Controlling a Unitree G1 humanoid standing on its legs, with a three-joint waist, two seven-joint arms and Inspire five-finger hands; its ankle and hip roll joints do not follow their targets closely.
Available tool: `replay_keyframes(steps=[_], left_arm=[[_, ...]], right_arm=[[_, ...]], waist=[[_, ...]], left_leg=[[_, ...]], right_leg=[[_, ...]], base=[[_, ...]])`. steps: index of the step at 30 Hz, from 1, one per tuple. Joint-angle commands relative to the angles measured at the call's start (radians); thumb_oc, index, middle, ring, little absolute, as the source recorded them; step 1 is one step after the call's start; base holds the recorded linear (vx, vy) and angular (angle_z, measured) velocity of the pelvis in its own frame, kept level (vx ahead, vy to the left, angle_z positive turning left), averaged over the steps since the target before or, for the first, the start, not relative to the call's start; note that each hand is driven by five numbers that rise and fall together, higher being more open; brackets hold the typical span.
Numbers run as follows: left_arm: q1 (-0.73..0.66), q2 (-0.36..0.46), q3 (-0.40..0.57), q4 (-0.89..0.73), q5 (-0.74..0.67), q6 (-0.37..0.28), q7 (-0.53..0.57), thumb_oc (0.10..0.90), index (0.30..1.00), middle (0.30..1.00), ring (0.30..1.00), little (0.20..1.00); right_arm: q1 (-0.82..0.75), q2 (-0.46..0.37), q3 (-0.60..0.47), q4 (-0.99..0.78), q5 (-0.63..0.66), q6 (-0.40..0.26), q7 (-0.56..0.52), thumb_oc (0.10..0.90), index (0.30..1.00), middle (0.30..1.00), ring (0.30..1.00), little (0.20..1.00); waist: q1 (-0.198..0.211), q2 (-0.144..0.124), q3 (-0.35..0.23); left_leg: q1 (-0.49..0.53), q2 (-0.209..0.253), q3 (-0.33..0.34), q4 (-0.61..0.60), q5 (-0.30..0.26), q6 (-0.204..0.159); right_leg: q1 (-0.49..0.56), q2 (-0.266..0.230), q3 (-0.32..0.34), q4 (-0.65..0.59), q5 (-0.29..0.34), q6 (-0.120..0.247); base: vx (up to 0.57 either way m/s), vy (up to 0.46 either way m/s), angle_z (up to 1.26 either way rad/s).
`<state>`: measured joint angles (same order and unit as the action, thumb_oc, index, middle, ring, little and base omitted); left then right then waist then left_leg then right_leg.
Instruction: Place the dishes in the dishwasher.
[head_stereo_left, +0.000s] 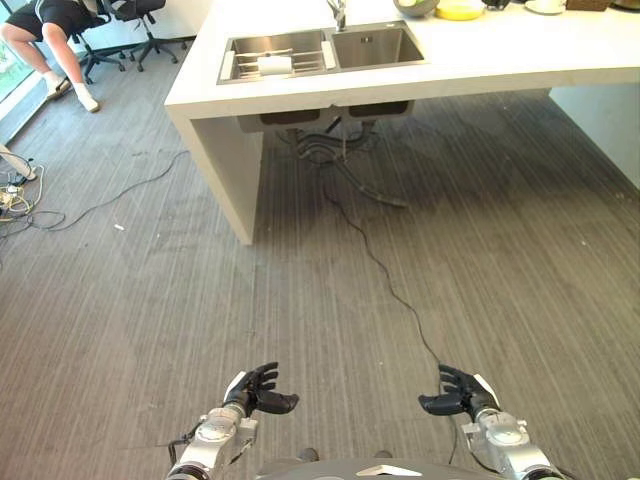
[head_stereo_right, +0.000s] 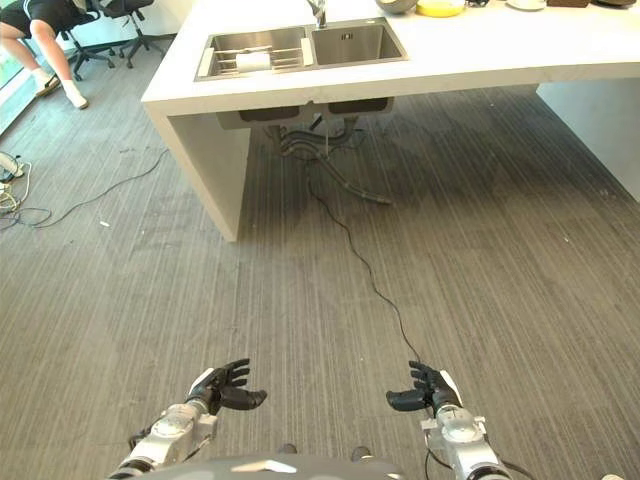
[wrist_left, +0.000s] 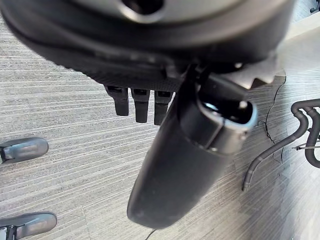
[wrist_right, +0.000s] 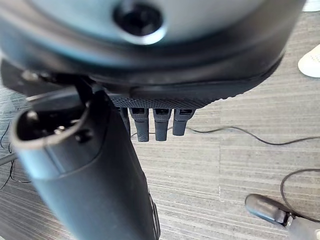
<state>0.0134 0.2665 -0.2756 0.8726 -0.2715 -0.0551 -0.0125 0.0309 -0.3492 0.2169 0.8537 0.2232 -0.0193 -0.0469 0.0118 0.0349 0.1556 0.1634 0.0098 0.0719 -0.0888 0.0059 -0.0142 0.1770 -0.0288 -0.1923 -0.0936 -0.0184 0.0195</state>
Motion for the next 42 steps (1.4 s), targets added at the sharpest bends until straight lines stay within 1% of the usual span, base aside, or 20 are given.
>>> replay_keyframes(steps=[1,5,7,9,14,17,20,23,26,34,42], left_arm=[[-0.116,-0.007,0.012,0.046,0.042,-0.053,0.021,0.800,0.900,0.900,0.900,0.900],[-0.127,-0.024,-0.003,0.124,0.088,-0.043,0.041,0.800,0.900,0.900,0.900,0.900],[-0.127,-0.024,-0.003,0.124,0.088,-0.043,0.041,0.800,0.900,0.900,0.900,0.900],[-0.117,-0.045,-0.006,0.192,0.101,-0.024,0.058,0.800,0.900,0.900,0.900,0.900],[-0.109,-0.063,-0.013,0.269,0.130,-0.008,0.062,0.800,0.900,0.900,0.900,0.900],[-0.097,-0.061,-0.004,0.274,0.123,-0.007,0.059,0.800,0.900,0.900,0.900,0.900],[-0.097,-0.060,-0.001,0.270,0.120,-0.006,0.059,0.800,0.900,0.900,0.900,0.900],[-0.097,-0.050,0.018,0.249,0.091,-0.005,0.062,0.800,0.900,0.900,0.900,0.900],[-0.094,-0.050,0.021,0.258,0.094,-0.001,0.058,0.800,0.900,0.900,0.900,0.900],[-0.090,-0.039,0.020,0.250,0.071,0.008,0.004,0.800,0.900,0.900,0.900,0.900],[-0.098,-0.035,0.020,0.261,0.092,0.013,0.005,0.800,0.900,0.900,0.900,0.900]], right_arm=[[-0.077,0.007,0.000,0.008,0.066,-0.066,-0.002,0.800,0.900,0.900,0.900,0.900],[-0.080,0.032,0.027,0.051,0.060,-0.062,-0.015,0.800,0.900,0.900,0.900,0.900],[-0.080,0.032,0.027,0.051,0.060,-0.062,-0.015,0.800,0.900,0.900,0.900,0.900],[-0.093,0.051,0.031,0.087,0.069,-0.055,-0.030,0.800,0.900,0.900,0.900,0.900],[-0.113,0.049,0.041,0.148,0.043,-0.031,-0.039,0.800,0.900,0.900,0.900,0.900],[-0.105,0.030,0.048,0.155,-0.008,-0.017,-0.038,0.800,0.900,0.900,0.900,0.900],[-0.100,0.024,0.046,0.156,-0.016,-0.014,-0.039,0.800,0.900,0.900,0.900,0.900],[-0.081,0.025,0.018,0.178,0.001,-0.008,-0.041,0.800,0.900,0.900,0.900,0.900],[-0.078,0.034,0.009,0.187,0.013,-0.006,-0.038,0.800,0.900,0.900,0.900,0.900],[-0.065,0.022,0.021,0.167,-0.021,0.002,-0.007,0.800,0.900,0.900,0.900,0.900],[-0.071,0.028,0.022,0.188,-0.014,0.006,0.004,0.800,0.900,0.900,0.900,0.900]], waist=[[0.006,-0.025,0.004],[0.002,-0.026,0.013],[0.003,-0.026,0.013],[-0.010,-0.028,0.016],[-0.013,-0.032,0.017],[-0.012,-0.037,0.019],[-0.014,-0.038,0.021],[-0.015,-0.040,0.019],[-0.017,-0.039,0.015],[-0.022,-0.035,0.011],[-0.021,-0.033,0.012]], left_leg=[[-0.031,-0.024,-0.017,0.002,-0.047,-0.023],[-0.040,-0.025,-0.017,0.002,-0.041,-0.023],[-0.040,-0.025,-0.017,0.002,-0.041,-0.023],[-0.056,-0.023,-0.013,0.002,-0.032,-0.023],[-0.082,-0.022,-0.001,0.002,-0.026,-0.021],[-0.081,-0.023,-0.001,0.002,-0.029,-0.021],[-0.080,-0.024,-0.002,0.002,-0.031,-0.021],[-0.079,-0.024,-0.002,0.002,-0.036,-0.020],[-0.079,-0.025,-0.003,0.002,-0.037,-0.019],[-0.063,-0.026,0.008,0.002,-0.047,-0.015],[-0.056,-0.025,0.007,0.002,-0.050,-0.012]], right_leg=[[-0.042,-0.053,0.034,0.006,0.019,0.125],[-0.053,-0.052,0.038,0.006,0.023,0.121],[-0.053,-0.052,0.039,0.006,0.023,0.121],[-0.072,-0.048,0.047,0.006,0.032,0.119],[-0.099,-0.048,0.058,0.006,0.042,0.119],[-0.095,-0.050,0.052,0.006,0.040,0.118],[-0.093,-0.051,0.050,0.006,0.040,0.118],[-0.088,-0.051,0.045,0.006,0.036,0.119],[-0.087,-0.053,0.044,0.006,0.037,0.120],[-0.083,-0.054,0.049,0.025,0.029,0.118],[-0.082,-0.054,0.049,0.035,0.021,0.118]], base=[[0.00,0.000,0.00],[0.00,0.002,0.01],[0.00,0.000,0.00],[0.00,0.000,0.00],[0.00,0.012,-0.09],[0.05,0.002,0.02],[0.01,-0.003,0.00],[0.05,-0.009,0.02],[0.02,-0.004,0.02],[0.00,0.000,0.00],[0.01,0.004,0.00]])
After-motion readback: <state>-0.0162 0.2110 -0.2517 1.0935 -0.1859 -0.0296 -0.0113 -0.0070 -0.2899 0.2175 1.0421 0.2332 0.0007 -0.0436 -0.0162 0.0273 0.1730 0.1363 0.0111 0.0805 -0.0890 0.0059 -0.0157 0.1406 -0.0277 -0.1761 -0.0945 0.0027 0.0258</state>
